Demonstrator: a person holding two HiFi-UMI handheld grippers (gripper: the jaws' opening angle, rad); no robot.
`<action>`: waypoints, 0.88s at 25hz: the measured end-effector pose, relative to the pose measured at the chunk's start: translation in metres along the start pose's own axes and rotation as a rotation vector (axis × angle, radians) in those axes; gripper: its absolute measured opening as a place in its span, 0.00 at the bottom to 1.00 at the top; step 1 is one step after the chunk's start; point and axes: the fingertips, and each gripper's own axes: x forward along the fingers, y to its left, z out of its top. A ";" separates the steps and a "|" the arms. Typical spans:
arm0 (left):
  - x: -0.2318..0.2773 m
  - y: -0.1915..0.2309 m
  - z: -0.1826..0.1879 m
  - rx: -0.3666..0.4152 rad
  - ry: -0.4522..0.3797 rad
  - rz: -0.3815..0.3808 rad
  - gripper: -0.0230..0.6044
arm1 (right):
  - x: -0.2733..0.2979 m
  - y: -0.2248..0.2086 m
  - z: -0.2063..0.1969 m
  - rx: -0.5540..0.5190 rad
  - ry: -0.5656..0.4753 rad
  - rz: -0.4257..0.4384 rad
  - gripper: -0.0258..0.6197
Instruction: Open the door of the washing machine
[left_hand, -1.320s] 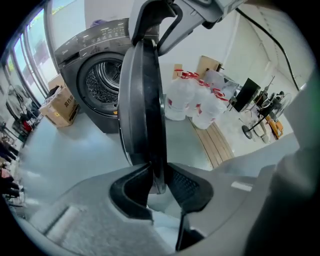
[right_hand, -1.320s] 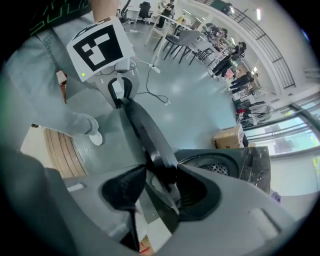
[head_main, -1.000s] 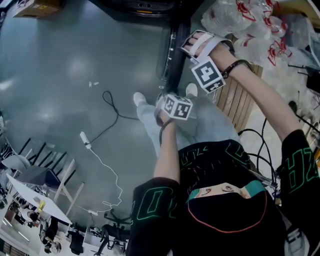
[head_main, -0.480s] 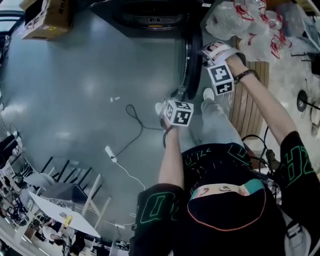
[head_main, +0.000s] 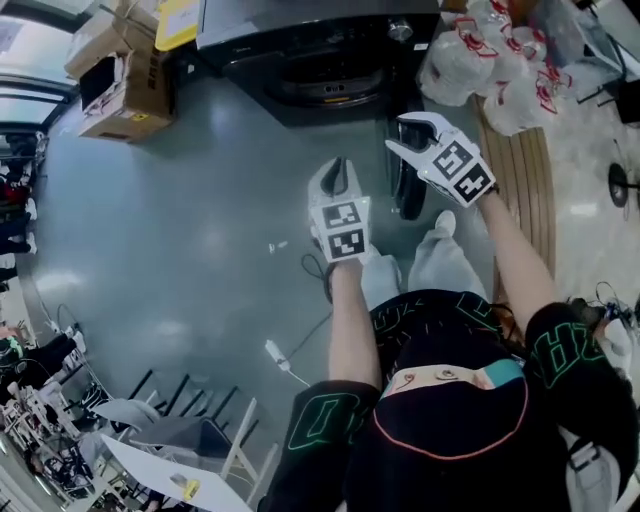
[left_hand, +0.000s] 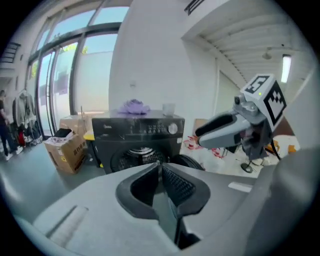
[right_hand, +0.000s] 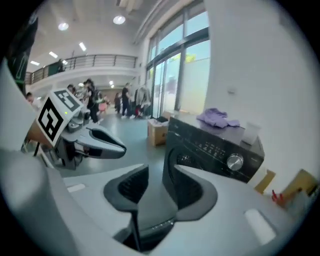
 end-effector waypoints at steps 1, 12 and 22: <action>-0.008 0.010 0.019 -0.009 -0.049 0.023 0.08 | -0.004 -0.001 0.014 0.056 -0.051 -0.025 0.26; -0.093 0.061 0.191 -0.007 -0.446 0.100 0.05 | -0.065 -0.045 0.144 0.430 -0.497 -0.227 0.04; -0.103 0.079 0.239 0.009 -0.545 0.195 0.05 | -0.107 -0.102 0.163 0.414 -0.537 -0.433 0.04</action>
